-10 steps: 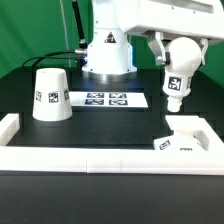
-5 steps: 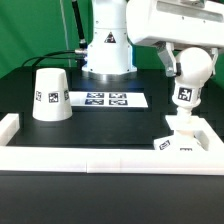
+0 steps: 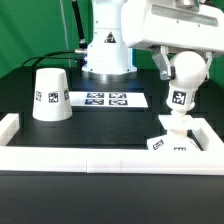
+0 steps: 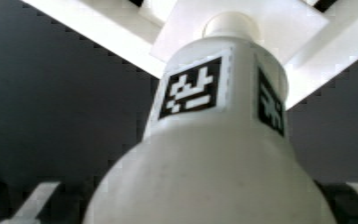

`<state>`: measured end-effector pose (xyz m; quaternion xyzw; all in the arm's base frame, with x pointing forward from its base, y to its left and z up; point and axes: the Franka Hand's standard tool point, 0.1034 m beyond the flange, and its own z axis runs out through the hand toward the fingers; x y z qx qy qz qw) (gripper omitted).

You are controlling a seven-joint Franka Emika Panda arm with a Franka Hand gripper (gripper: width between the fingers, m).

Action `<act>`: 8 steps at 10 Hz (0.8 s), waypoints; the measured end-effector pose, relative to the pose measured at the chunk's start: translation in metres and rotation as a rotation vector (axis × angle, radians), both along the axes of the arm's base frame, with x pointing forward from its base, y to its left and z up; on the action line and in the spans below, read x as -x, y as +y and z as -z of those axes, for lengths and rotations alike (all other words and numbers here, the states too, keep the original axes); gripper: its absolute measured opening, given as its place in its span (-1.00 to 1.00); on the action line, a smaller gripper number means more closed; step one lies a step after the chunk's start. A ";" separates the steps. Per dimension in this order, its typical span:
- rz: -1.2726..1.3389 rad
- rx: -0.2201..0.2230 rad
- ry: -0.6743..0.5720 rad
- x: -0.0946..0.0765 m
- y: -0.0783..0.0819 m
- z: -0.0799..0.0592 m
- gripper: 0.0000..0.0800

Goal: Assemble lamp

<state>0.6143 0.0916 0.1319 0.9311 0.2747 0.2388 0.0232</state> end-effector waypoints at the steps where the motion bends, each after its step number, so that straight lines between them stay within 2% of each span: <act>1: 0.000 0.000 0.001 0.000 0.000 0.001 0.44; 4: -0.006 -0.001 0.019 0.002 0.005 0.014 0.44; 7: -0.006 -0.003 -0.001 0.000 0.006 0.014 0.44; 8: -0.006 -0.003 -0.001 0.001 0.006 0.014 0.62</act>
Offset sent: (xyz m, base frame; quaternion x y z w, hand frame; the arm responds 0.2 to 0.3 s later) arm 0.0048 0.0134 -0.0099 0.0145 0.0051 0.0249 0.9996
